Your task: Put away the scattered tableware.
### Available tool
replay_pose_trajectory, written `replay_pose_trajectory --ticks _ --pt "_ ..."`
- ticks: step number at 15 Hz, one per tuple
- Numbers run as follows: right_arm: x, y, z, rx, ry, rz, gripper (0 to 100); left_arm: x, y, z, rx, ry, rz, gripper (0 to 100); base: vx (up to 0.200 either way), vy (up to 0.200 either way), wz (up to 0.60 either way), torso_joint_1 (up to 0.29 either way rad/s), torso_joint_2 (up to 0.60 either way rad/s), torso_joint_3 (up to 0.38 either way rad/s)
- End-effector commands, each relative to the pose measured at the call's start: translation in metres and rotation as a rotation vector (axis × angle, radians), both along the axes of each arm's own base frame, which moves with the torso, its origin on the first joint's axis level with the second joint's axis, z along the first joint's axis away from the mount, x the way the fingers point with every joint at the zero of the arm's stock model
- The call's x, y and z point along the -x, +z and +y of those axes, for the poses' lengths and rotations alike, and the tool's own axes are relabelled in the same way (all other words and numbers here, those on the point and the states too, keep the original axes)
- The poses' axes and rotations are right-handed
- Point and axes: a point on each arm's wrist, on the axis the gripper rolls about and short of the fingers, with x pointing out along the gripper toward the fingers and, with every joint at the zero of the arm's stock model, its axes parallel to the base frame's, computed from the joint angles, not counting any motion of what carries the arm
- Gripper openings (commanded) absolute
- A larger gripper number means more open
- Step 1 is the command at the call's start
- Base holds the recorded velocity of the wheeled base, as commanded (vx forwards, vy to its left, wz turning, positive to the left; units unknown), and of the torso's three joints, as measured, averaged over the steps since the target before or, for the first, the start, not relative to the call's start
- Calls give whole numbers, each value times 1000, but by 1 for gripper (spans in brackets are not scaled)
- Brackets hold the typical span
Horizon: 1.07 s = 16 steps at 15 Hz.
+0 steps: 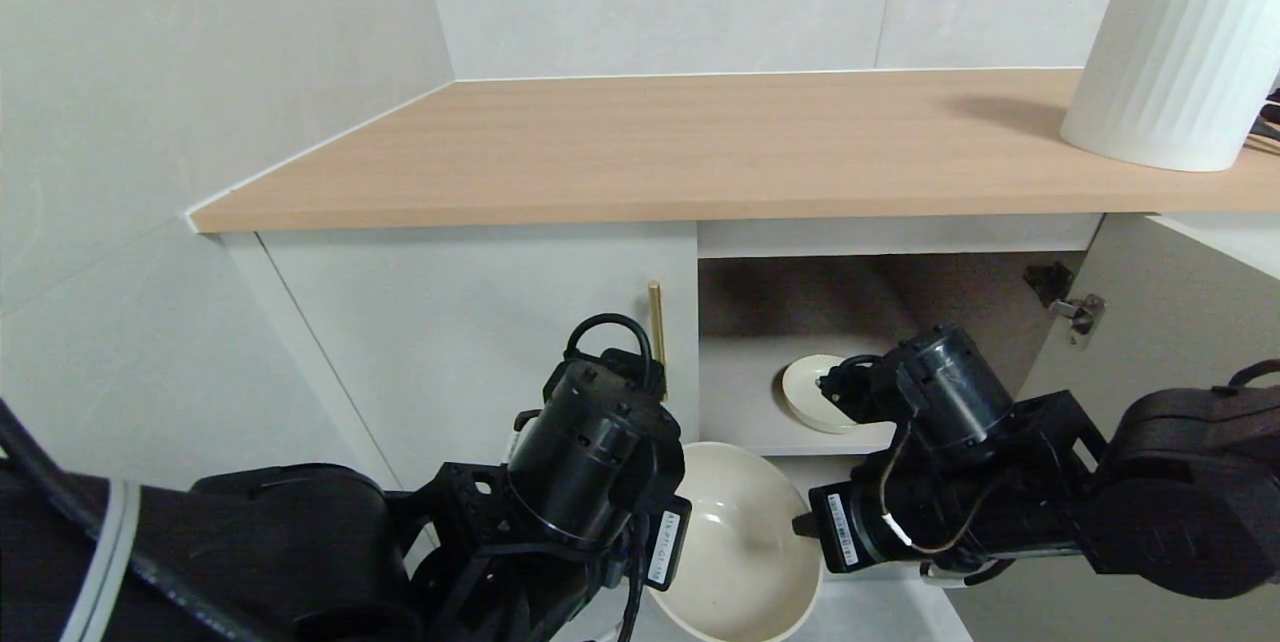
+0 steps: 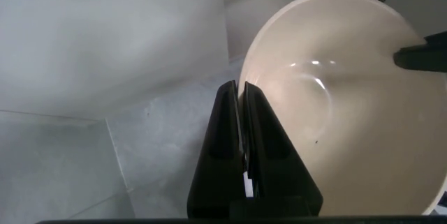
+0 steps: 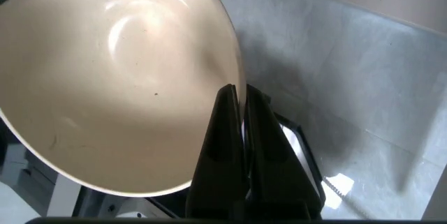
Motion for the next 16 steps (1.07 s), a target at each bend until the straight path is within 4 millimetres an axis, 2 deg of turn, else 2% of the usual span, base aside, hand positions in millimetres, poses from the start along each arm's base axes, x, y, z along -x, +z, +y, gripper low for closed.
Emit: replay_pose_trajectory --ticks 1,5,8,9,10,12,16 --pt "0 -1 0 2 1 4 0 -1 1 0 4 5 -4 100 0 0 0 0 0 0" --pt "-2 -3 0 5 -10 10 0 1 7 3 20 5 -16 100 0 0 0 0 0 0" --pt "-32 -12 -16 -17 -193 -31 0 2 10 4 32 10 -20 100 0 0 0 0 0 0" --pt "-54 -21 -28 -35 -321 -70 0 1 9 3 32 11 -19 100 0 0 0 0 0 0" --pt "-61 -24 -32 -40 -359 -85 0 1 9 3 32 11 -19 100 0 0 0 0 0 0" --pt "-91 -31 -52 -68 -518 -148 0 1 11 4 38 13 -24 100 0 0 0 0 0 0" --pt "-127 -36 -75 -108 -721 -169 0 0 9 4 34 14 -21 100 0 0 0 0 0 0"
